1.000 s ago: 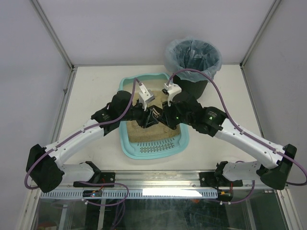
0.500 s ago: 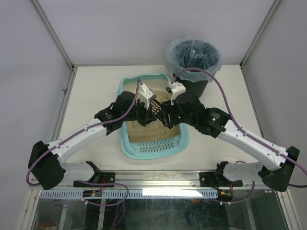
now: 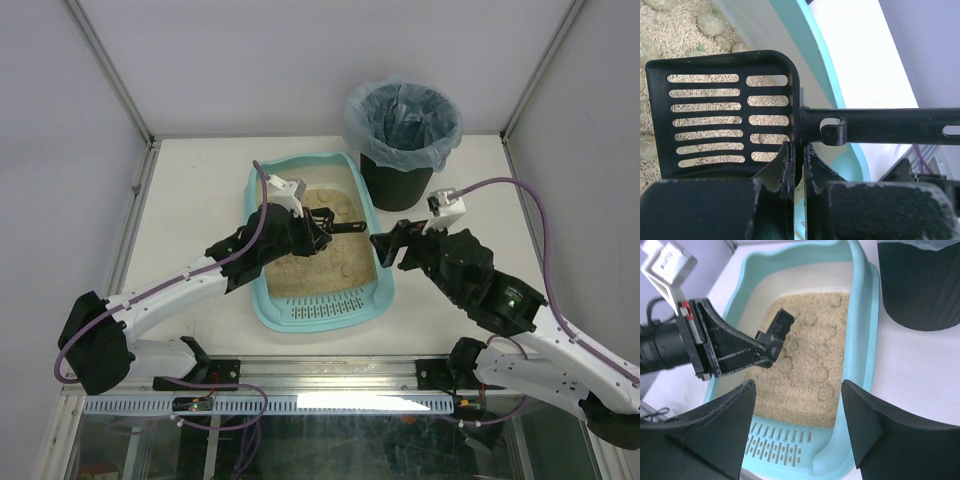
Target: Clean the litter box
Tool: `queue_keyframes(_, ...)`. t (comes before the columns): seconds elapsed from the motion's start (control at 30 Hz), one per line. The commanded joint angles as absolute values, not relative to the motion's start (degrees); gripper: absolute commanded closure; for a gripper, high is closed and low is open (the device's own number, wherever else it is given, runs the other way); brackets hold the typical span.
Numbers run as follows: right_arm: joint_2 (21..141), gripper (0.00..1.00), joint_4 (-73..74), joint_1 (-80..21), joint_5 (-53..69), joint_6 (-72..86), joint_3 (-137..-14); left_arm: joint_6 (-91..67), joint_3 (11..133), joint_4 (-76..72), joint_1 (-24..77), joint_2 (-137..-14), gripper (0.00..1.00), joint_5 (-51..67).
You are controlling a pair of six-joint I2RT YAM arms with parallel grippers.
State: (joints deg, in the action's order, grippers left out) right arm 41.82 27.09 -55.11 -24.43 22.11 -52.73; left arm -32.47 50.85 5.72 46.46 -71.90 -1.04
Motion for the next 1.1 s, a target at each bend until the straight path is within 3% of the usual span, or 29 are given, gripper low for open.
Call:
queue_keyframes(0.0, 39.4, 0.28, 15.1, -55.2, -29.5, 27.2, -49.6, -43.5, 49.1, -2.0, 47.6, -69.2, 1.0, -8.7)
queue_keyframes(0.57, 54.4, 0.28, -0.1, -55.2, -27.4, 41.3, -48.8, -46.8, 44.1, -6.3, 47.9, -66.2, 1.0, -11.4)
queue_keyframes(0.9, 59.6, 0.42, -1.9, -55.2, -31.1, 42.1, -49.4, -45.9, 42.9, -6.7, 47.8, -65.3, 1.0, -10.2)
queue_keyframes(1.07, 61.3, 0.42, -3.6, -54.9, -31.2, 42.1, -50.1, -44.3, 44.0, -6.2, 48.0, -66.3, 1.0, -9.2)
